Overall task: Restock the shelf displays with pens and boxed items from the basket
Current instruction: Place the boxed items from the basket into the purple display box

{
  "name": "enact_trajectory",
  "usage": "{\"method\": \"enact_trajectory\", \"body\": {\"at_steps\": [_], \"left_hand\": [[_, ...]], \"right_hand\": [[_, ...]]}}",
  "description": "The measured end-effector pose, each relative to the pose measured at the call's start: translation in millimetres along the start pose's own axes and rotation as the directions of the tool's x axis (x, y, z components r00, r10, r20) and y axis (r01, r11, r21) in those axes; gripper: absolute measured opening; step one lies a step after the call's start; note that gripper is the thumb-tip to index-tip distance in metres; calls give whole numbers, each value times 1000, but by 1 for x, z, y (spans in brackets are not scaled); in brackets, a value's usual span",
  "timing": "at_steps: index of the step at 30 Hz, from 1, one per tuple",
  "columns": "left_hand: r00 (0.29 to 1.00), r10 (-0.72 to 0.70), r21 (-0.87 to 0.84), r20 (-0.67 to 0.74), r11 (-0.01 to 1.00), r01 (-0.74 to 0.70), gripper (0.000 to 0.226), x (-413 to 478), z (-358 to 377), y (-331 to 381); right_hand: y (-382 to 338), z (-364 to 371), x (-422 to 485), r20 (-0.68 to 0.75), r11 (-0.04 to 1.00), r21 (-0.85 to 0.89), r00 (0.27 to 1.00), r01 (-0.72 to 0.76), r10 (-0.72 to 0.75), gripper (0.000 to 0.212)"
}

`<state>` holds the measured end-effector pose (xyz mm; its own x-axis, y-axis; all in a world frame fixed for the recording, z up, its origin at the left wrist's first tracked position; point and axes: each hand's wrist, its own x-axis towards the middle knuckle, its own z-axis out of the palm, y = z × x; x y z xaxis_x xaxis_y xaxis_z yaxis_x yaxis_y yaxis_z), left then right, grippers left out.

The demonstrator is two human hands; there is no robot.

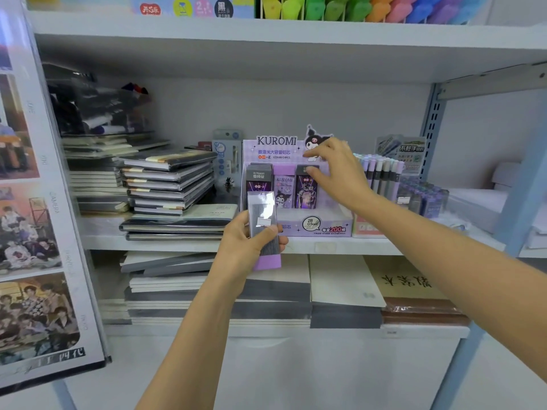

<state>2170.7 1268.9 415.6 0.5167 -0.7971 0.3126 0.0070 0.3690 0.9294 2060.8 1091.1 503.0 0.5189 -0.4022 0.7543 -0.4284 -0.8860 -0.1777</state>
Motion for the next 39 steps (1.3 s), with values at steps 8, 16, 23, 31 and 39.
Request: {"method": "enact_trajectory", "body": {"at_steps": [8,16,23,31,39], "left_hand": [[994,-11,9,109,1000,11,16,-8,13,7],[997,-82,137,2,987,81,33,-12,4,8],[988,-154,-161,28,974,157,40,-14,0,19],[1000,-20,-54,20,998,21,28,-14,7,8],[991,130,305,-27,945,-115,8,-13,11,1]], "right_hand": [[-42,-5,-45,397,710,648,918,-275,-6,25],[-28,-11,-60,262,660,718,964,-220,37,28],[-8,-15,-74,375,744,649,918,-161,-128,30],[-4,-9,-83,367,655,713,929,-250,-45,16],[-14,-11,-76,322,799,584,945,-144,-65,27]]}}
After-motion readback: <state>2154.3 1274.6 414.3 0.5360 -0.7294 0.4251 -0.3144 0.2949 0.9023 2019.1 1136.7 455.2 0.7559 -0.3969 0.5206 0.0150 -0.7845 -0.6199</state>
